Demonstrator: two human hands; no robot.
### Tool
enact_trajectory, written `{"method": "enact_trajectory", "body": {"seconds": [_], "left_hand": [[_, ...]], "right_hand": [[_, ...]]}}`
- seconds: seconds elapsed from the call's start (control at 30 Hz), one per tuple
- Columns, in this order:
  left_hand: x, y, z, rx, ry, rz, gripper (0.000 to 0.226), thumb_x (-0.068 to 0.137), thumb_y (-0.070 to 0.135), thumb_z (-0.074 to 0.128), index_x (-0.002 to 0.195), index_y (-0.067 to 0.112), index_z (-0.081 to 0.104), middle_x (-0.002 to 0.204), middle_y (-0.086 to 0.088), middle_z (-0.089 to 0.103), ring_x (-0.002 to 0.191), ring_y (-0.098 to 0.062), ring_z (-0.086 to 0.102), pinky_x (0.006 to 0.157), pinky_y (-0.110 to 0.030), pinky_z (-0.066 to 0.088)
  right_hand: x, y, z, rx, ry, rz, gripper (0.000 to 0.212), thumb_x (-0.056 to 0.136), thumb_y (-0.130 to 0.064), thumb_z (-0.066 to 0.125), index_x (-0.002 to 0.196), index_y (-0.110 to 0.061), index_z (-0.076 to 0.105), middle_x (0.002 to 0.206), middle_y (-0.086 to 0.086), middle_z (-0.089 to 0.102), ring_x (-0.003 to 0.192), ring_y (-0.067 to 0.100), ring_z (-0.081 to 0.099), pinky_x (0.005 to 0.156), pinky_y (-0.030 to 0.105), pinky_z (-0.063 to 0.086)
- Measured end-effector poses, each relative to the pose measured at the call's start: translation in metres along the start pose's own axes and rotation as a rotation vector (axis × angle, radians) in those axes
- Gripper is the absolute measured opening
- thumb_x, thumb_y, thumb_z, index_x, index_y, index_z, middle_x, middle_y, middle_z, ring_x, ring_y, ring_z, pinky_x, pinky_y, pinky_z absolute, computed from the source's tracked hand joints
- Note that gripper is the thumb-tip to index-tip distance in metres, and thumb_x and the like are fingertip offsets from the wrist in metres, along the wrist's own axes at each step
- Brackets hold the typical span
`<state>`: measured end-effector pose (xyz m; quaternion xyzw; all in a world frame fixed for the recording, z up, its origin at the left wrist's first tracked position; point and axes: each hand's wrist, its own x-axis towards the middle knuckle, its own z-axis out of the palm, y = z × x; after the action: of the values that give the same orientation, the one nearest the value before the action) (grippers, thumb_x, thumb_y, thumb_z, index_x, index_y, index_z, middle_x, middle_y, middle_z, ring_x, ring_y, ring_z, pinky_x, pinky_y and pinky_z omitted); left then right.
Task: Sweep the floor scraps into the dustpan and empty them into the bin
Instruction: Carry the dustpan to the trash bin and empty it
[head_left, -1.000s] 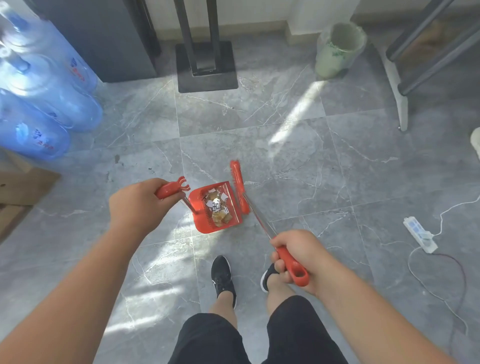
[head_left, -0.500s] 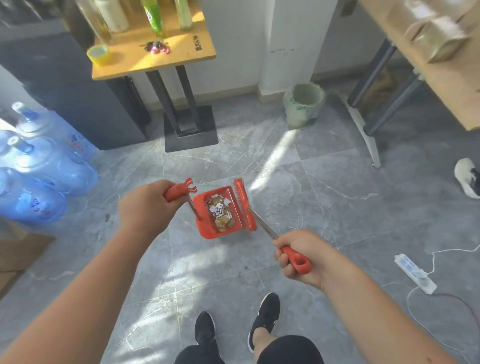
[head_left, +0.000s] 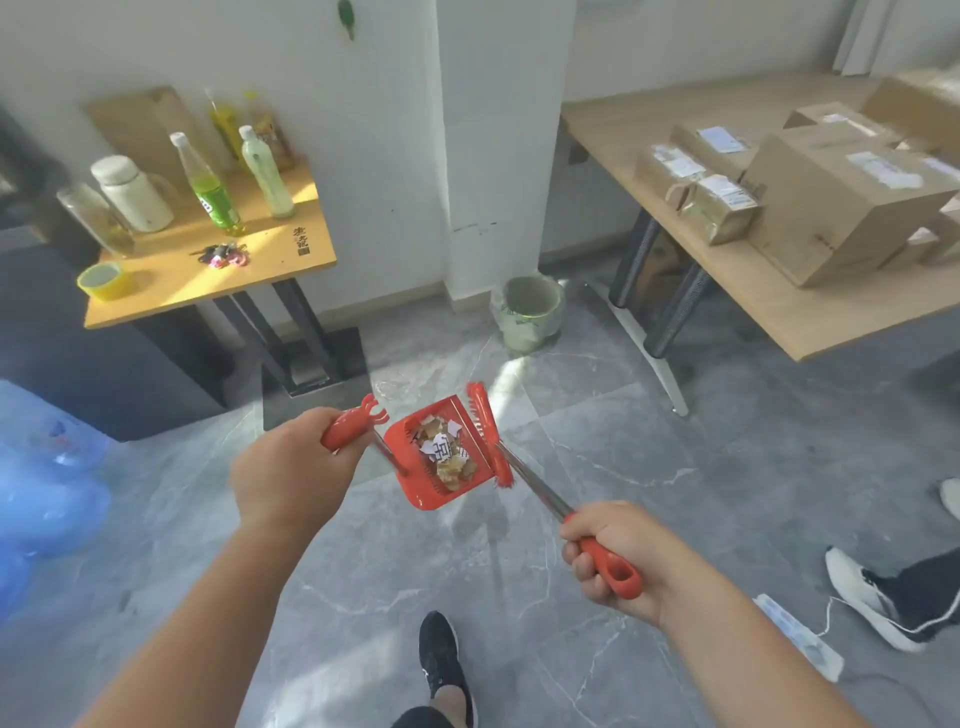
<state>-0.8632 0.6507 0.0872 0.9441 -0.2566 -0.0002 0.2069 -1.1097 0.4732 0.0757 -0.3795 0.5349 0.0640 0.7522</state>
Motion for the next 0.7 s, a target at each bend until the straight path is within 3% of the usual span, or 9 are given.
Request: {"method": "enact_trajectory", "body": {"seconds": [0.27, 0.7], "left_hand": [[0.118, 0.064, 0.029, -0.058, -0.012, 0.064, 0.024, 0.086, 0.061, 0.062, 0.081, 0.038, 0.069, 0.057, 0.011, 0.061, 0.056, -0.012, 0.056, 0.052, -0.026, 0.040], [0.295, 0.145, 0.024, -0.081, 0.036, 0.127, 0.023, 0.086, 0.058, 0.064, 0.084, 0.037, 0.070, 0.056, 0.016, 0.051, 0.052, -0.014, 0.044, 0.053, -0.027, 0.028]], "right_hand": [[0.043, -0.110, -0.018, 0.060, 0.078, -0.057, 0.011, 0.089, 0.002, 0.052, 0.089, -0.008, 0.049, 0.061, 0.010, 0.050, 0.040, 0.011, 0.046, 0.037, 0.014, 0.028], [0.093, -0.263, -0.028, 0.104, 0.126, -0.170, 0.013, 0.088, 0.002, 0.053, 0.079, -0.008, 0.051, 0.061, 0.010, 0.052, 0.040, 0.012, 0.047, 0.039, 0.016, 0.028]]}}
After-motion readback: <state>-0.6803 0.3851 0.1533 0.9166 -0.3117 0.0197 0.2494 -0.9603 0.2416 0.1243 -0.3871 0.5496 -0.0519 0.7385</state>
